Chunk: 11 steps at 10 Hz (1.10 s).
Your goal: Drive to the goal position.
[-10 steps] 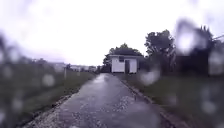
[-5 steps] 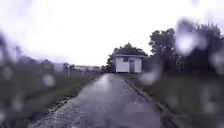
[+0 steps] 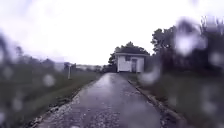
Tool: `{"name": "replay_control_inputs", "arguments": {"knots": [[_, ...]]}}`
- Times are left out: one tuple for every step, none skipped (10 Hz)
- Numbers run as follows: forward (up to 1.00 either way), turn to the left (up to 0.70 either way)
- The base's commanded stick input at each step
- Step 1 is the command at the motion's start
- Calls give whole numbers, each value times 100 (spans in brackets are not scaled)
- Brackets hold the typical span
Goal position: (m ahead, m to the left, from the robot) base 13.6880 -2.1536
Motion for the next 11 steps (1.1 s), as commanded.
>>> {"name": "replay_control_inputs", "arguments": {"knots": [[68, -1], [68, -6], [68, -9], [68, -9], [68, -1], [68, 0], [68, 0], [68, 0], [68, -5], [68, -2], [68, 0]]}}
